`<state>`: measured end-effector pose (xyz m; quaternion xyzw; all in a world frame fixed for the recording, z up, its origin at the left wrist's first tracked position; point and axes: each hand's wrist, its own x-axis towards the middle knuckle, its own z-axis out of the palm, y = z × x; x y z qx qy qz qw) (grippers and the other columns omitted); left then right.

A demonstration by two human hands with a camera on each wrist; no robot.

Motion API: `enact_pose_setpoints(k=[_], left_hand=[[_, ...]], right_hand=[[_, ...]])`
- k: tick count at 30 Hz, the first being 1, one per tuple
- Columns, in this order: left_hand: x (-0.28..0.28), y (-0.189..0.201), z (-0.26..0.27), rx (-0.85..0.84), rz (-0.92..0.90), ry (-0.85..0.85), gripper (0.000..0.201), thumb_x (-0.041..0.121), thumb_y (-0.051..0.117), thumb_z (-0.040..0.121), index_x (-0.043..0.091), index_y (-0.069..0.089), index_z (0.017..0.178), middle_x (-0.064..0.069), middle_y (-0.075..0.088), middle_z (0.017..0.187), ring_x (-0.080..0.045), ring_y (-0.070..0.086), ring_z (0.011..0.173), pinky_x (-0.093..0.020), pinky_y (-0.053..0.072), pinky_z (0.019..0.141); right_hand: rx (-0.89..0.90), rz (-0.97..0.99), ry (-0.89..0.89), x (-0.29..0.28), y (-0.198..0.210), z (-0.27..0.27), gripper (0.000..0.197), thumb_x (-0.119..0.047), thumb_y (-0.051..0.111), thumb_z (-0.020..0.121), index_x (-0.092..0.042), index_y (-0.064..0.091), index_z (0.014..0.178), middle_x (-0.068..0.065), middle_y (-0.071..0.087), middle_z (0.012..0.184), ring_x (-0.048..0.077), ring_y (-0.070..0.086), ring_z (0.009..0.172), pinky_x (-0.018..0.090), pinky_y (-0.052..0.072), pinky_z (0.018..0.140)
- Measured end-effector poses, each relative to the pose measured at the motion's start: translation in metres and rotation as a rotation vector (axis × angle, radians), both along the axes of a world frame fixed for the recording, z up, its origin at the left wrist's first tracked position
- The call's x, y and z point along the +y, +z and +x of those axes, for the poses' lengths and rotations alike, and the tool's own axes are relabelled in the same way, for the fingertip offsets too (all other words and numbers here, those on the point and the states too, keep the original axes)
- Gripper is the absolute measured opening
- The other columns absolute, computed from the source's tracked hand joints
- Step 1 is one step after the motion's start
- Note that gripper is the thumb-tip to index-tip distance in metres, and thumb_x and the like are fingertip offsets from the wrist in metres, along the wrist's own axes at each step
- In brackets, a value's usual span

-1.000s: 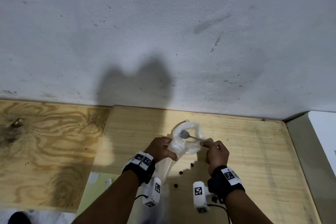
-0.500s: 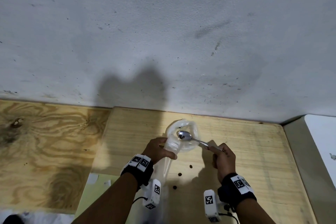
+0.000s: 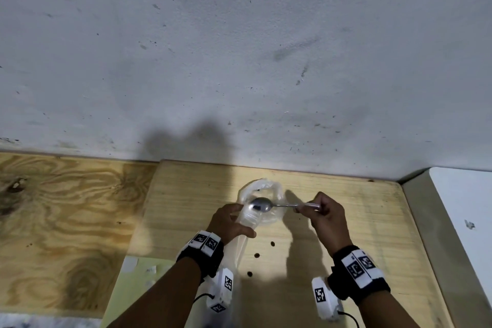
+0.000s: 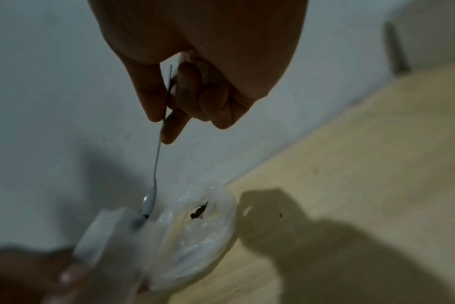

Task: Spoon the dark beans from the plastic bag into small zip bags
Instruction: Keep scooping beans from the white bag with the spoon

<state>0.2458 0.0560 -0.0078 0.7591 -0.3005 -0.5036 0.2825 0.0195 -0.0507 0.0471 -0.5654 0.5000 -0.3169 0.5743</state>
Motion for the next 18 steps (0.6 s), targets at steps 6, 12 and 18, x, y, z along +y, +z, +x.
enact_pose_setpoints(k=[6, 12, 18], left_hand=[[0.001, -0.001, 0.002, -0.033, 0.001, -0.02, 0.097, 0.029, 0.093, 0.044, 0.02, 0.055, 0.132, 0.003, 0.06, 0.129, -0.016, 0.06, 0.112, -0.031, 0.051, 0.091], [0.003, 0.004, 0.005, -0.079, -0.021, -0.059, 0.098, 0.03, 0.092, 0.043, 0.023, 0.051, 0.133, 0.003, 0.052, 0.133, -0.017, 0.053, 0.121, -0.039, 0.048, 0.102], [0.011, 0.007, 0.008, -0.012, -0.022, 0.018, 0.094, 0.026, 0.095, 0.043, 0.024, 0.055, 0.128, 0.006, 0.053, 0.128, -0.015, 0.059, 0.11, -0.027, 0.05, 0.083]], right_hand=[[0.098, -0.141, 0.062, 0.003, 0.002, 0.005, 0.04, -0.003, 0.077, 0.08, -0.019, 0.048, 0.059, 0.016, 0.063, 0.066, 0.019, 0.048, 0.061, 0.031, 0.037, 0.059], [0.24, -0.19, -0.043, 0.004, -0.014, 0.007, 0.035, 0.0, 0.073, 0.081, -0.01, 0.045, 0.061, 0.01, 0.051, 0.055, 0.01, 0.037, 0.049, 0.022, 0.034, 0.05], [0.35, -0.224, -0.088, 0.021, -0.032, 0.015, 0.039, -0.002, 0.069, 0.078, -0.018, 0.039, 0.059, -0.005, 0.042, 0.049, 0.01, 0.031, 0.042, 0.025, 0.032, 0.048]])
